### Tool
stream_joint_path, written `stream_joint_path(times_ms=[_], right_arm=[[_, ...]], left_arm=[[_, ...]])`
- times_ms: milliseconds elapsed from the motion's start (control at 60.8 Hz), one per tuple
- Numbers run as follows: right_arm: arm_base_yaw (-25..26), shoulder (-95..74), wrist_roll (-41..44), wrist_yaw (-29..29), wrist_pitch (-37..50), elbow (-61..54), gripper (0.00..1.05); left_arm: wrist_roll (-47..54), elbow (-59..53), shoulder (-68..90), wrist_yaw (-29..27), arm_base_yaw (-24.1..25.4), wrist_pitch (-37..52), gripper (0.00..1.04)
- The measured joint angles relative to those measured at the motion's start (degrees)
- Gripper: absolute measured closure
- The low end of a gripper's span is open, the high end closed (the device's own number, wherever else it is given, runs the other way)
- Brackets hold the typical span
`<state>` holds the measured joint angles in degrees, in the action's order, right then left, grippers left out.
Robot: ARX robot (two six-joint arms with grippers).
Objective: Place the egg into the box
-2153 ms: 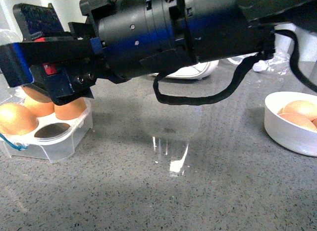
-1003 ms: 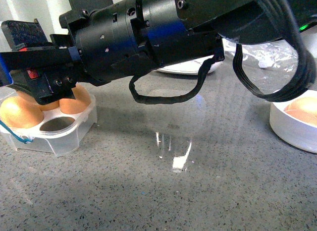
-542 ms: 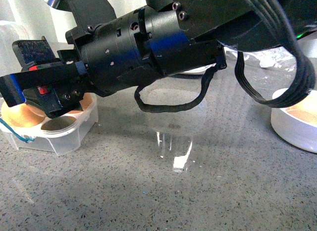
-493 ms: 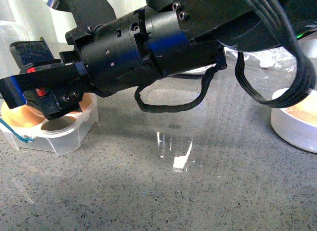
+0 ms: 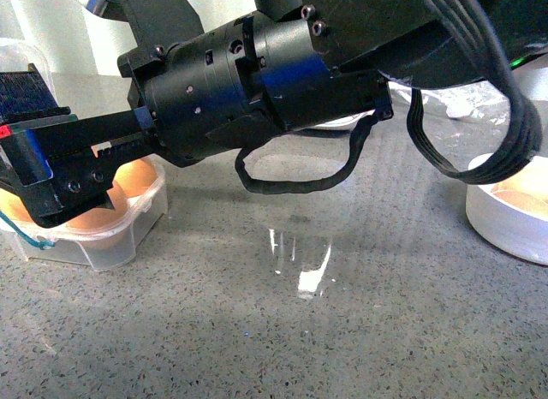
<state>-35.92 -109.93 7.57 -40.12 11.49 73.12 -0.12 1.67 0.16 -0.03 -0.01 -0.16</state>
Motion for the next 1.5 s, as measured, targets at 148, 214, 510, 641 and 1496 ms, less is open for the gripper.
stream_joint_path(times_ms=[148,214,510,641,1496], right_arm=[[0.6,0.0,0.0,0.1,0.2,0.0,0.07],[1.0,0.1,-0.1,0.5,0.6,0.0,0.07],[7.5,4.6,-5.1,5.1,8.8,-3.1,0.07],[12.4,9.1,-7.6,8.8,12.6,-7.6,0.07],[47.5,56.6,-3.0,30.0,11.9,-40.7,0.25]], left_arm=[[0.0,0.0,0.0,0.0,0.0,0.0,0.07],[0.0,0.0,0.0,0.0,0.0,0.0,0.07],[0.0,0.0,0.0,0.0,0.0,0.0,0.07],[0.0,0.0,0.0,0.0,0.0,0.0,0.07],[0.0,0.0,0.0,0.0,0.0,0.0,0.07]])
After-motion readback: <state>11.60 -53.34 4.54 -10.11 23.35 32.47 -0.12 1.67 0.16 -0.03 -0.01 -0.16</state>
